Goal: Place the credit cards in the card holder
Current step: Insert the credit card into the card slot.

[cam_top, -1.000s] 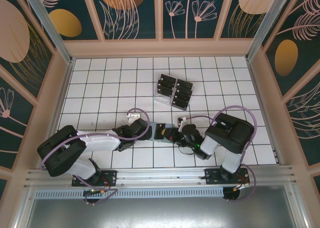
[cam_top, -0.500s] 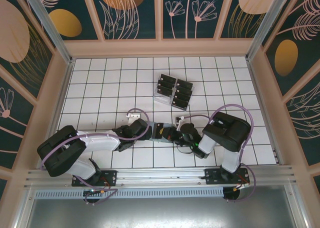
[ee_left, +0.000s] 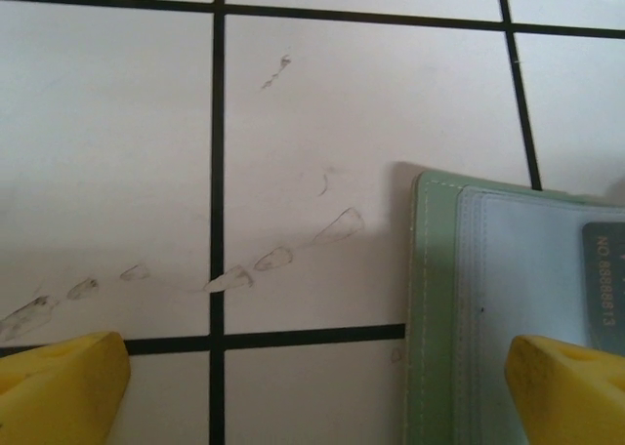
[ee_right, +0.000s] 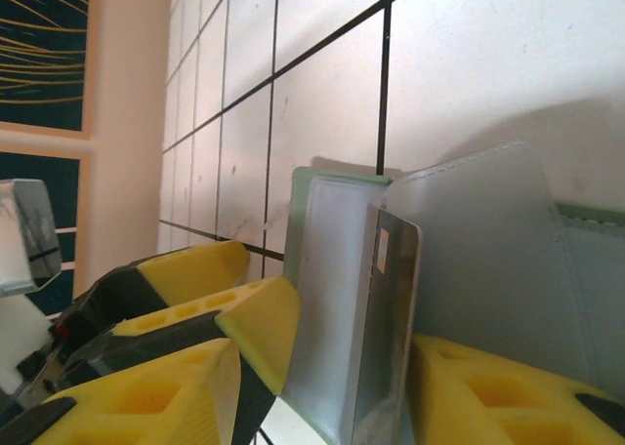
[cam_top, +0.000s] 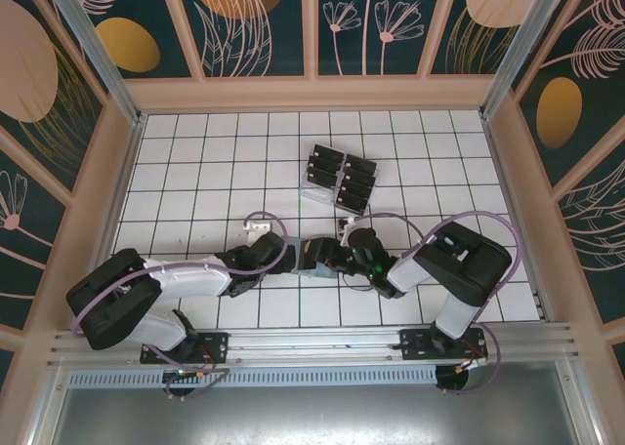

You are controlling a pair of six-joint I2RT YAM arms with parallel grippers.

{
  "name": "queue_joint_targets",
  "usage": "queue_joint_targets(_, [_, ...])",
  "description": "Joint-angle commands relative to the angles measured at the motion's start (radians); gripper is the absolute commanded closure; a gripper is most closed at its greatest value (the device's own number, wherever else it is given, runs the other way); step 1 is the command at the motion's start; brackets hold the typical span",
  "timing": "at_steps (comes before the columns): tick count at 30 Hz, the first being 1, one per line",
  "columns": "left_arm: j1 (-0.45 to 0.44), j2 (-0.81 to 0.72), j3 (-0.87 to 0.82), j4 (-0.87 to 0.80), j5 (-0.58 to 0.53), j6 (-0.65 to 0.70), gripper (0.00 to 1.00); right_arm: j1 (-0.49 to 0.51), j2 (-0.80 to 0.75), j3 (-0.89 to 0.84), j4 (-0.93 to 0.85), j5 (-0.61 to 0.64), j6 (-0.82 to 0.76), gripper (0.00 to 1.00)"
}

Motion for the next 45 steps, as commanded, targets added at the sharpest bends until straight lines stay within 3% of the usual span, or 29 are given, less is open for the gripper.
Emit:
queue_joint_targets(1, [0.007, -0.045, 0.006, -0.078, -0.011, -0.030, 0.01, -0.007, -0.054, 0.057, -0.228, 0.001, -0.085, 0.52])
queue_joint_targets(10, [0.021, -0.109, 0.029, -0.083, -0.028, -0.003, 0.01, -0.011, -0.120, 0.146, -0.480, 0.054, -0.153, 0.52])
queue_joint_targets(16, [0.058, -0.122, 0.014, -0.068, -0.011, 0.014, 0.01, -0.011, -0.129, 0.190, -0.577, 0.093, -0.177, 0.58])
queue_joint_targets(23, [0.104, -0.091, -0.003, -0.061, 0.000, 0.020, 0.01, -0.010, -0.101, 0.208, -0.598, 0.097, -0.172, 0.65])
queue_joint_targets(45, [0.106, -0.073, -0.058, -0.016, 0.045, 0.018, 0.01, 0.017, -0.032, 0.255, -0.569, 0.064, -0.146, 0.83])
